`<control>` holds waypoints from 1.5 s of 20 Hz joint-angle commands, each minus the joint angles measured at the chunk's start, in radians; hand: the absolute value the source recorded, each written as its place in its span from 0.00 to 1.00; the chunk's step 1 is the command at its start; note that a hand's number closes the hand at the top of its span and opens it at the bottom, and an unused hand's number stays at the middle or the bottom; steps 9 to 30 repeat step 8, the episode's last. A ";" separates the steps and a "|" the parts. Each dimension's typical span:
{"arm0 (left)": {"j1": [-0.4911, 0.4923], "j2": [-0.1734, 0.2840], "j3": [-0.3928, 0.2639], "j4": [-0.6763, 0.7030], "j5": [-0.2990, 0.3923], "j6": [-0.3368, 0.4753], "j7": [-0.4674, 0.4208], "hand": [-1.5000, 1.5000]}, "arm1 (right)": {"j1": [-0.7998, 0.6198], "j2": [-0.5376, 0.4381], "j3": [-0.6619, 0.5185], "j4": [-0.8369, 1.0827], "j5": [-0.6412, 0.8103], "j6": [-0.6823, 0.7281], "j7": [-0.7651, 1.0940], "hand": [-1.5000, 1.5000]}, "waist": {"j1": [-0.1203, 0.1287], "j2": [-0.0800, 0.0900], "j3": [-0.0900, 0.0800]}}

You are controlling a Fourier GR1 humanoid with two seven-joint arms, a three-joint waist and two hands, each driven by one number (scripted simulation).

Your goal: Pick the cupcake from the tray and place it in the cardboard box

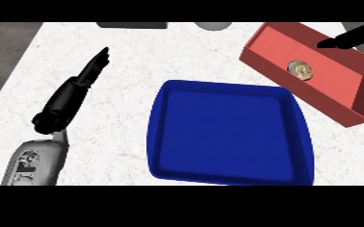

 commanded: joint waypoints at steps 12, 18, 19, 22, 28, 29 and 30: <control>0.056 -0.011 -0.022 -0.042 -0.014 0.003 -0.036 0.50 | 0.067 -0.126 -0.293 0.093 -0.270 -0.037 0.051 0.00 | 0.027 0.012 0.000; 0.056 -0.011 -0.022 -0.042 -0.014 0.003 -0.036 0.50 | 0.067 -0.126 -0.293 0.093 -0.270 -0.037 0.051 0.00 | 0.027 0.012 0.000; 0.056 -0.011 -0.022 -0.042 -0.014 0.003 -0.036 0.50 | 0.067 -0.126 -0.293 0.093 -0.270 -0.037 0.051 0.00 | 0.027 0.012 0.000; 0.056 -0.011 -0.022 -0.042 -0.014 0.003 -0.036 0.50 | 0.067 -0.126 -0.293 0.093 -0.270 -0.037 0.051 0.00 | 0.027 0.012 0.000; 0.056 -0.011 -0.022 -0.042 -0.014 0.003 -0.036 0.50 | 0.067 -0.126 -0.293 0.093 -0.270 -0.037 0.051 0.00 | 0.027 0.012 0.000; 0.056 -0.011 -0.022 -0.042 -0.014 0.003 -0.036 0.50 | 0.067 -0.126 -0.293 0.093 -0.270 -0.037 0.051 0.00 | 0.027 0.012 0.000; 0.056 -0.011 -0.022 -0.042 -0.014 0.003 -0.036 0.50 | 0.067 -0.126 -0.293 0.093 -0.270 -0.037 0.051 0.00 | 0.027 0.012 0.000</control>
